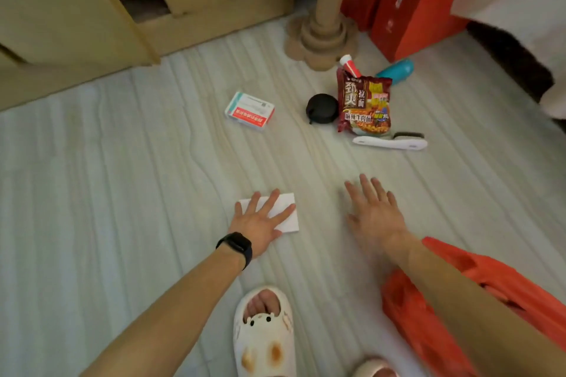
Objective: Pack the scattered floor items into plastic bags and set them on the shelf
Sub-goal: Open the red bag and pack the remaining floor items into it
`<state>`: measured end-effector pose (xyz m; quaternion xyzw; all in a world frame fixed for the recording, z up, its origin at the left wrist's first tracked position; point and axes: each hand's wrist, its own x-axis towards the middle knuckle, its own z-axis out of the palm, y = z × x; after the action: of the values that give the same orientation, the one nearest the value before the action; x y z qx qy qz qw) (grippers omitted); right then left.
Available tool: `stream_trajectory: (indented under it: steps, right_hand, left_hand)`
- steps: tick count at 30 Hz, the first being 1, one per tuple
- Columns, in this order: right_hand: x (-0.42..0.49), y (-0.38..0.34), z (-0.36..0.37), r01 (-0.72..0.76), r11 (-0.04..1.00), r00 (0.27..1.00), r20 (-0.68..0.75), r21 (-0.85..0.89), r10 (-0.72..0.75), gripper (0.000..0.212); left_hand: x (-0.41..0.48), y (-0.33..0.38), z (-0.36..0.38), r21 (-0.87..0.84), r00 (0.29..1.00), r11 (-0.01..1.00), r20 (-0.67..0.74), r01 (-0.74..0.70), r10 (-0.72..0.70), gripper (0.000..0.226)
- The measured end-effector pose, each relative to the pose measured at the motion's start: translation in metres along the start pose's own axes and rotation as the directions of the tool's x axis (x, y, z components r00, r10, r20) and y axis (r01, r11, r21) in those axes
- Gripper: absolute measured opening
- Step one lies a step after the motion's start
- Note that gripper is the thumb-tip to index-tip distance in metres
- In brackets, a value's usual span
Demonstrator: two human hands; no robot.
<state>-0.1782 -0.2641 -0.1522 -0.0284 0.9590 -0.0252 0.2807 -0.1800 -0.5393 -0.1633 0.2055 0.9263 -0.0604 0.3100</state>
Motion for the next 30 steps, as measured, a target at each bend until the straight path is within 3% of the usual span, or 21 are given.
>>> stream_trajectory:
  steps: [4, 8, 10, 13, 16, 18, 20, 22, 24, 27, 28, 30]
  right_hand:
    - [0.063, 0.033, -0.041, -0.182, 0.980, 0.976, -0.107, 0.076, 0.190, 0.082]
    - [0.099, 0.061, -0.054, -0.328, 0.939, 0.943, -0.030, 0.101, 0.332, 0.081]
    - [0.104, 0.065, -0.049, -0.314, 0.949, 0.948, -0.055, 0.004, 0.314, 0.071]
    - [0.086, 0.047, -0.035, -0.189, 0.948, 0.978, -0.139, -0.255, 0.158, 0.046]
    - [0.046, 0.011, -0.015, -0.069, 0.934, 0.997, -0.068, -0.350, 0.049, 0.041]
    - [0.020, -0.015, -0.014, -0.045, 0.972, 0.999, 0.013, -0.230, 0.049, 0.037]
    - [-0.006, -0.035, -0.029, -0.070, 0.988, 0.996, 0.055, 0.138, 0.063, 0.039]
    - [-0.047, -0.044, -0.056, -0.038, 0.807, 0.999, 0.012, 0.589, 0.038, 0.046]
    - [-0.104, -0.042, -0.085, 0.064, 0.503, 0.988, -0.125, 0.862, 0.088, 0.048]
    - [-0.198, -0.017, -0.115, 0.229, 0.028, 0.921, -0.226, 0.973, 0.318, 0.029]
    - [-0.226, -0.002, -0.116, 0.268, -0.093, 0.880, -0.205, 0.959, 0.429, 0.021]
    - [-0.275, 0.032, -0.099, 0.270, -0.274, 0.768, -0.034, 0.923, 0.640, 0.022]
  left_hand:
    - [0.006, -0.001, 0.003, -0.014, 1.000, 1.000, -0.007, -0.010, 0.010, 0.061]
    - [0.006, -0.001, 0.007, -0.017, 1.000, 1.000, -0.025, -0.007, 0.006, 0.061]
    - [0.006, -0.002, 0.008, -0.021, 0.999, 1.000, -0.039, -0.011, 0.011, 0.061]
    - [0.005, -0.005, 0.009, -0.011, 0.999, 1.000, -0.045, -0.010, 0.010, 0.061]
    - [0.006, -0.003, 0.001, 0.025, 1.000, 1.000, -0.024, -0.003, 0.004, 0.065]
    - [0.006, 0.002, -0.006, 0.043, 1.000, 0.999, 0.016, 0.014, -0.014, 0.077]
    - [0.000, 0.010, -0.011, 0.046, 0.998, 0.998, 0.042, 0.049, -0.051, 0.088]
    - [-0.012, 0.021, -0.015, 0.033, 0.995, 0.997, 0.064, 0.069, -0.071, 0.093]
    - [-0.023, 0.031, -0.022, 0.059, 0.995, 0.997, 0.084, 0.041, -0.046, 0.094]
    - [-0.041, 0.040, -0.047, 0.001, 0.999, 1.000, 0.045, 0.011, -0.011, 0.096]
    - [-0.047, 0.043, -0.059, -0.028, 1.000, 1.000, -0.004, 0.004, -0.005, 0.096]
    - [-0.058, 0.052, -0.090, -0.085, 0.996, 0.996, -0.088, -0.023, 0.015, 0.097]
